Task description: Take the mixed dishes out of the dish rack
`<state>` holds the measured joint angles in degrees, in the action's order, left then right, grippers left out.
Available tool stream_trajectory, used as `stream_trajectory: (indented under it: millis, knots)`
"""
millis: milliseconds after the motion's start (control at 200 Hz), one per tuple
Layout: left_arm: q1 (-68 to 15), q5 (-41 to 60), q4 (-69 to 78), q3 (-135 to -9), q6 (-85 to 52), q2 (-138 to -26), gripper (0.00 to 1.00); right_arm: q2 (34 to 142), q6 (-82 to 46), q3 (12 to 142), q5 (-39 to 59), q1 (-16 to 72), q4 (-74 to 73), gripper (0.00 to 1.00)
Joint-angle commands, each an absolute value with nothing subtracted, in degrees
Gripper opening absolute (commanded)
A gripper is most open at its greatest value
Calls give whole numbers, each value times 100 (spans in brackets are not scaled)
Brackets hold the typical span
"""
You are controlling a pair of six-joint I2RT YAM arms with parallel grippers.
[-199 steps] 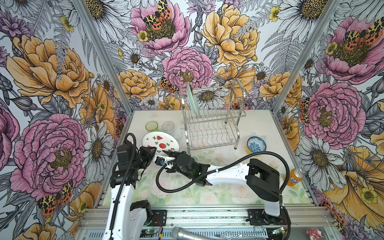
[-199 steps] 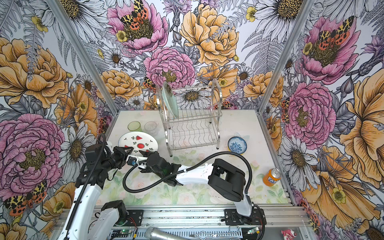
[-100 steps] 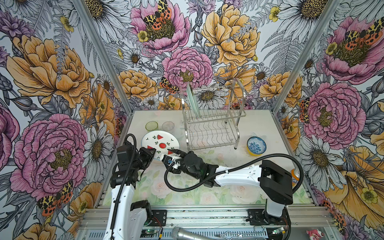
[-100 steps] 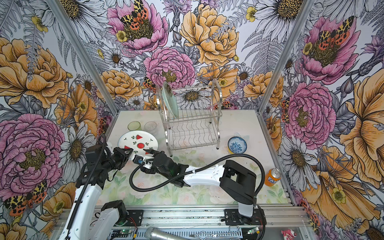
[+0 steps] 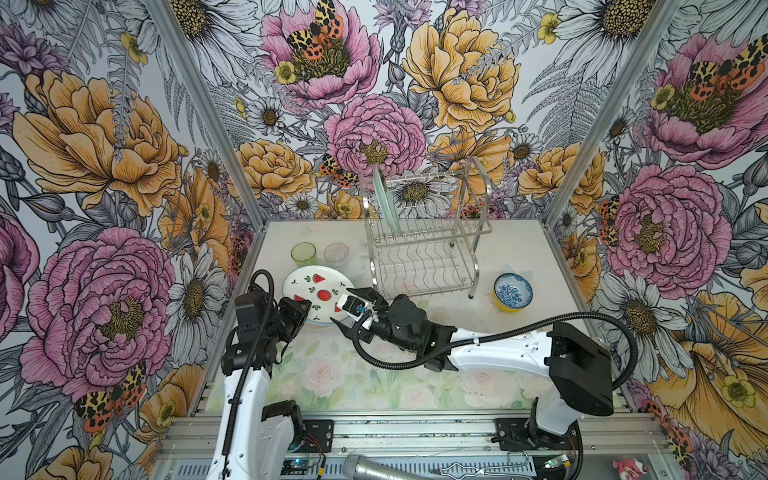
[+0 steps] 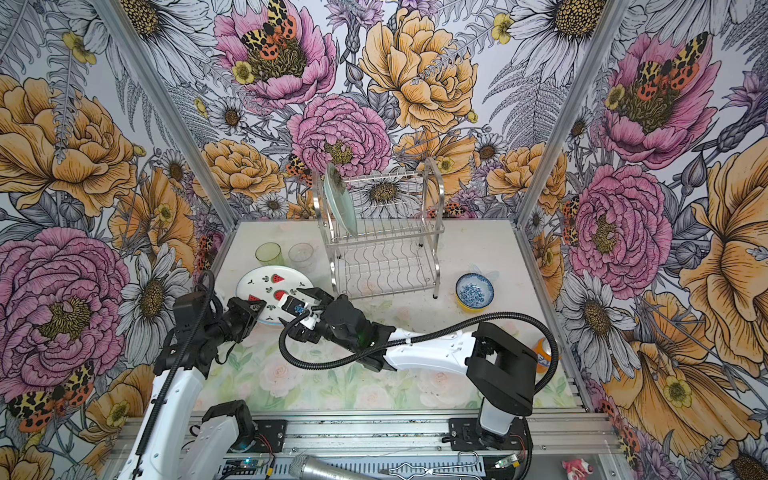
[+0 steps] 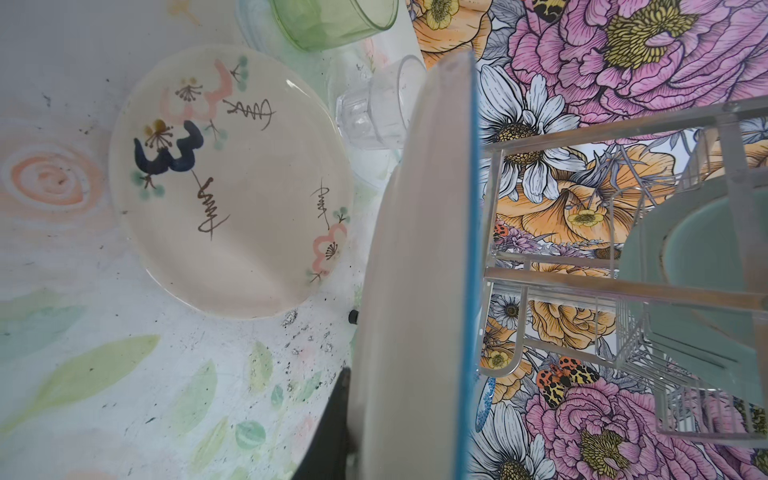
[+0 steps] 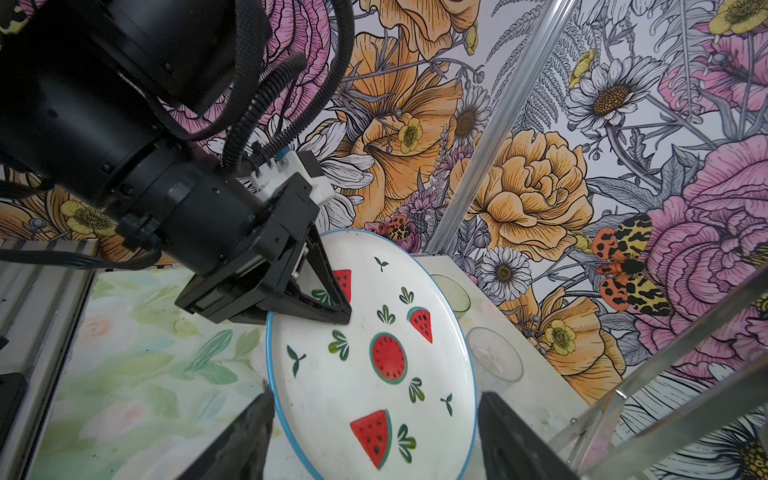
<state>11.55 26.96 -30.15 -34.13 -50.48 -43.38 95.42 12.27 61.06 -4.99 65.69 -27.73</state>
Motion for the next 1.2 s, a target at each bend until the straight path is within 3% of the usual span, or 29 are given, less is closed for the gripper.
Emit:
stream_trajectory:
  millis: [0,45,110,1196]
  knots:
    - [1227,2744,-2208,-3383,-4981,-4276,0,9177,895,6010,-207,6505,-2978,84]
    - [1242,2749,-2155,-3343,-5011,-4265,0,9113,846,5975,-115,6494,-3001,86]
    - [1248,2733,-2094,-3290,-5044,-4254,0,9050,820,5942,-53,6479,-3023,99]
    - [1275,2547,-1258,-2638,-5071,-4876,0,8274,154,5228,-45,6223,-3190,100]
